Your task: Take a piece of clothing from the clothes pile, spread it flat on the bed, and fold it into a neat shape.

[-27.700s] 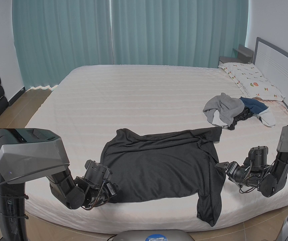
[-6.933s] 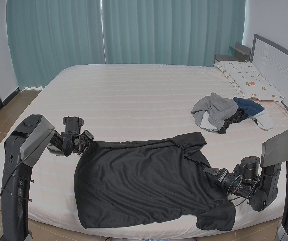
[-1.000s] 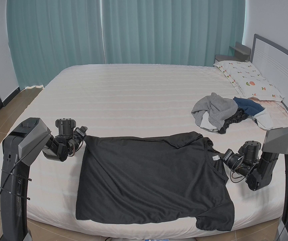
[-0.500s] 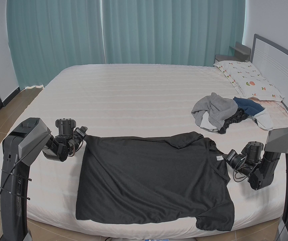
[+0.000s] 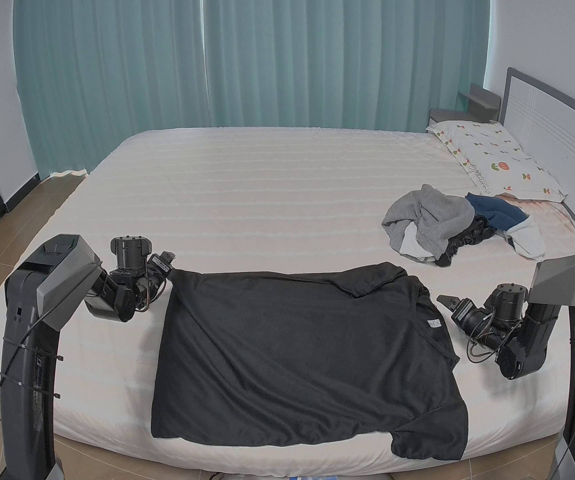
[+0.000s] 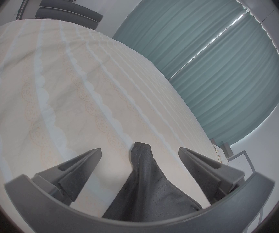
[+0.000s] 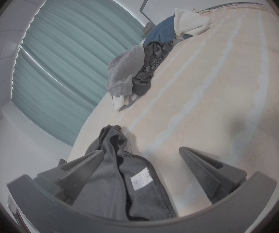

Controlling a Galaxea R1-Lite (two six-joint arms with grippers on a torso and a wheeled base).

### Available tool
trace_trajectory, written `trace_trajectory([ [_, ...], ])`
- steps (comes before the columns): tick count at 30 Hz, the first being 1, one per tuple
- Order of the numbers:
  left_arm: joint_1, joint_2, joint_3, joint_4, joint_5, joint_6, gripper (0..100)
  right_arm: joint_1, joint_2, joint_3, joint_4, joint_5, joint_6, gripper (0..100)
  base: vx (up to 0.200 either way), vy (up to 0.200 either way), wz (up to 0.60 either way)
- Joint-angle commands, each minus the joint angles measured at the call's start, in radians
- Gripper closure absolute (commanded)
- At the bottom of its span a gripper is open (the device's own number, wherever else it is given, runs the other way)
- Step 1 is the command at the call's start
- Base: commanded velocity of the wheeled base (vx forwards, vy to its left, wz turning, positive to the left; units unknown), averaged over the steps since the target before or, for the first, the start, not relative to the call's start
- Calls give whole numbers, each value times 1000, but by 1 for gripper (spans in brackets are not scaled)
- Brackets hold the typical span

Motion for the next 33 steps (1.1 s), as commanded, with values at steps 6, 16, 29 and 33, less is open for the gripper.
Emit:
trace_trajectory([
  [6, 0, -4, 2, 0, -1, -1, 0, 25, -78, 7, -30, -2, 58, 0, 0, 0, 0],
  [16, -6, -24, 50, -2, -4, -9, 0, 173, -129, -268, 346, -68, 56, 0, 0, 0, 0],
  [29, -8, -24, 52, -2, -4, -11, 0, 319, 4, -809, 819, -85, 51, 0, 0, 0, 0],
  [33, -9, -24, 55, -3, -2, -9, 0, 321, 101, -938, 900, -149, 48, 0, 0, 0, 0],
])
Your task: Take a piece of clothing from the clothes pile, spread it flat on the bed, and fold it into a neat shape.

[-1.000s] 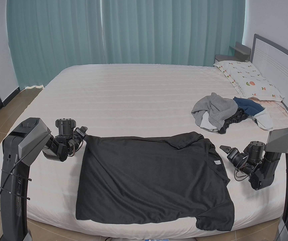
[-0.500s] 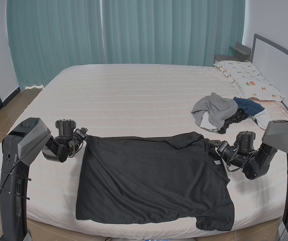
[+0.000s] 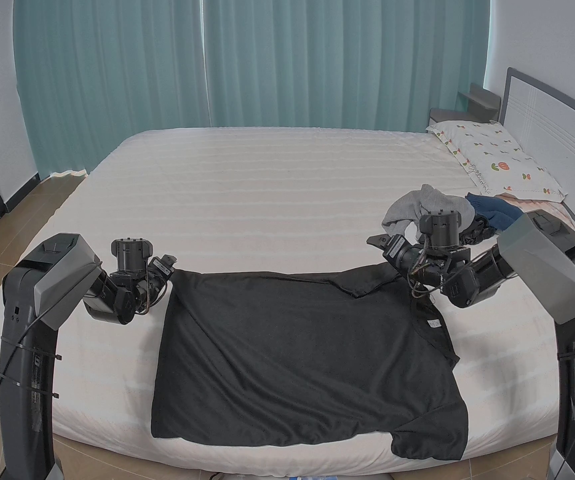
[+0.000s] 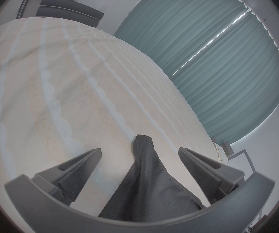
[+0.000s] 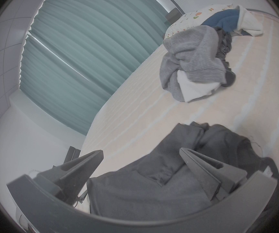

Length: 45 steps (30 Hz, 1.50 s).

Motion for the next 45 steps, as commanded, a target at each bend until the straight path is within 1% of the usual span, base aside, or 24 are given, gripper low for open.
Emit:
trace_trajectory([
  [1, -4, -2, 9, -2, 1, 1, 0, 41, 192, -275, 164, -69, 1, 0, 0, 0, 0],
  [5, -4, 0, 9, -2, 1, 1, 0, 30, 204, -299, 184, -72, 7, 0, 0, 0, 0],
  [14, -4, 3, 9, -2, 1, 4, 0, 38, 192, -299, 196, -70, 88, 0, 0, 0, 0],
  [24, -4, 3, 9, -2, 1, 5, 0, 41, 197, -295, 230, -76, 105, 0, 0, 0, 0],
  [32, -4, 4, 9, -3, 1, 4, 0, 37, 103, -209, 250, -78, 109, 0, 0, 0, 0],
  [37, -4, 4, 9, -3, 1, 5, 0, 41, 117, -201, 264, -78, 136, 0, 0, 0, 0],
  [45, -4, 6, 7, -5, 1, 7, 0, 43, 132, -199, 287, -76, 142, 0, 0, 0, 0],
])
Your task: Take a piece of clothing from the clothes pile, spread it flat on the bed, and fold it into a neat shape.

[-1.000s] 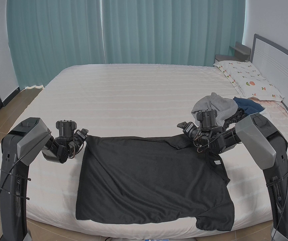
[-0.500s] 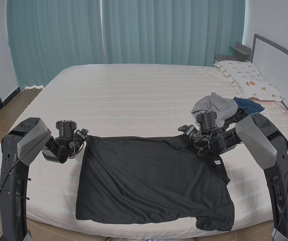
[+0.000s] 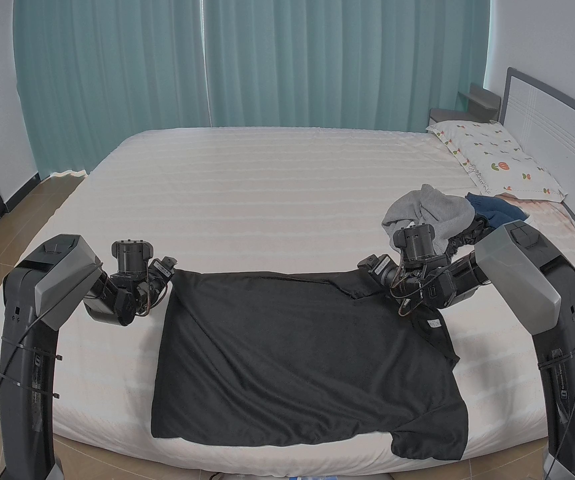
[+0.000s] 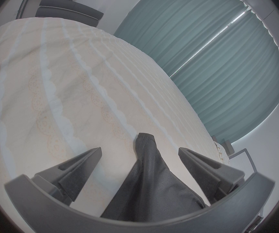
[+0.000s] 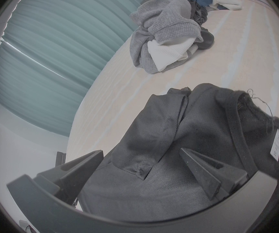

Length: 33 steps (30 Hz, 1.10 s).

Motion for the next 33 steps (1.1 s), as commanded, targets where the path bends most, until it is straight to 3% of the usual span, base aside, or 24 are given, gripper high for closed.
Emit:
trace_trajectory([
  [1, 0, 3, -1, 0, 0, 0, 0, 2, 12, -1, 1, 0, 0, 0, 0, 0, 0],
  [11, -2, 4, -1, -2, 0, 1, 0, 17, 60, -73, -5, 6, 0, 0, 0, 0, 0],
  [12, -3, 4, -2, -2, 0, 1, 0, 23, 60, -85, -2, 6, 0, 100, 0, 0, 0],
  [25, -3, 4, -4, -3, 0, 3, 0, 28, 97, -243, -31, -14, 32, 100, 0, 0, 0],
  [28, -3, 4, -4, -3, 0, 3, 0, 28, 117, -289, -72, -44, 23, 100, 0, 0, 0],
  [30, -3, 4, -4, -3, 0, 1, 0, 25, 164, -377, -143, -106, -3, 100, 0, 0, 0],
  [33, -3, 4, -4, -3, 2, 1, 0, 23, 221, -409, -210, -147, -81, 100, 0, 0, 0],
])
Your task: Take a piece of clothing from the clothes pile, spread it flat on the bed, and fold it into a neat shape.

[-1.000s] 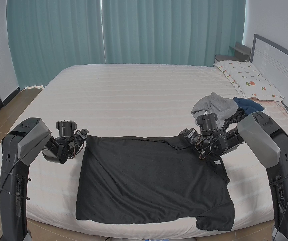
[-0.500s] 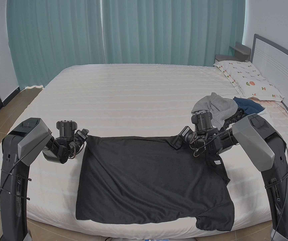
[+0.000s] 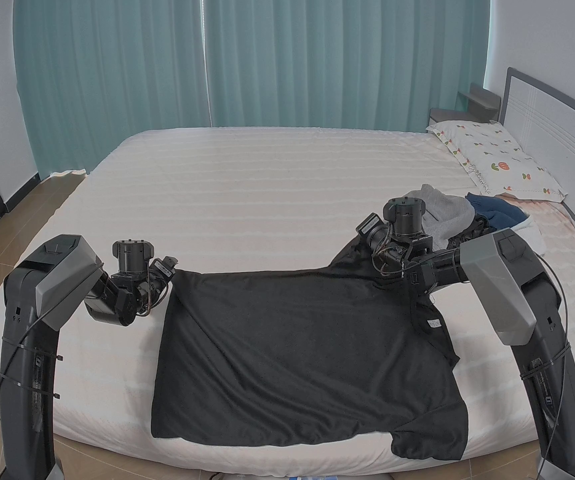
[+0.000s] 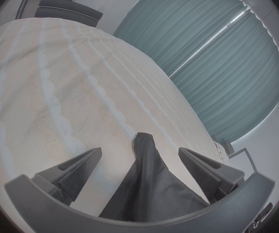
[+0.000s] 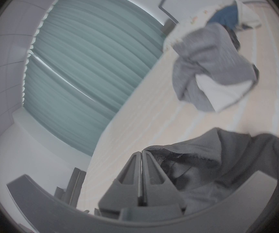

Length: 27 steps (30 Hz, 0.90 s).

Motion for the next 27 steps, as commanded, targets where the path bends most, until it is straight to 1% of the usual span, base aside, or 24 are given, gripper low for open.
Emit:
trace_trajectory([
  [1, 0, 2, 0, 0, 1, -1, 0, 1, 109, -78, -97, -49, -105, 100, 0, 0, 0],
  [3, 0, 2, 0, -2, 1, -1, 0, 4, 131, -78, -122, -41, -153, 100, 0, 0, 0],
  [6, 0, 2, 0, 0, 1, -1, 0, 4, 149, -78, -130, -44, -199, 100, 0, 0, 0],
  [9, 0, 2, 0, -2, 1, -1, 0, 2, 154, -78, -131, -49, -210, 100, 0, 0, 0],
  [10, 0, 2, 0, -2, 1, 0, 0, 2, 155, -78, -137, -44, -210, 0, 0, 0, 0],
  [17, 0, 2, 2, -2, 1, -1, 0, -10, 145, -78, -145, -44, -217, 0, 0, 0, 0],
  [18, 0, 2, 0, -2, 1, 0, 0, -27, 120, -78, -139, -47, -217, 0, 0, 0, 0],
  [19, 0, 2, 0, -2, 1, -1, 0, -27, 117, -77, -139, -47, -217, 0, 0, 0, 0],
  [22, 0, 2, 0, -2, 1, -1, 0, -65, 23, 93, -113, -7, -242, 0, 0, 0, 0],
  [23, 0, 2, -1, -2, 1, -1, 0, -68, 17, 106, -111, 0, -247, 0, 0, 0, 0],
  [24, 0, 2, -3, -2, 0, -1, 0, -90, -7, 170, -113, 37, -276, 0, 0, 0, 0],
  [25, 0, 2, -3, 0, 0, -3, 0, -103, -20, 205, -120, 53, -293, 0, 0, 0, 0],
  [27, 0, 0, -4, 0, -2, -3, 0, -126, -41, 248, -120, 68, -311, 0, 0, 0, 0],
])
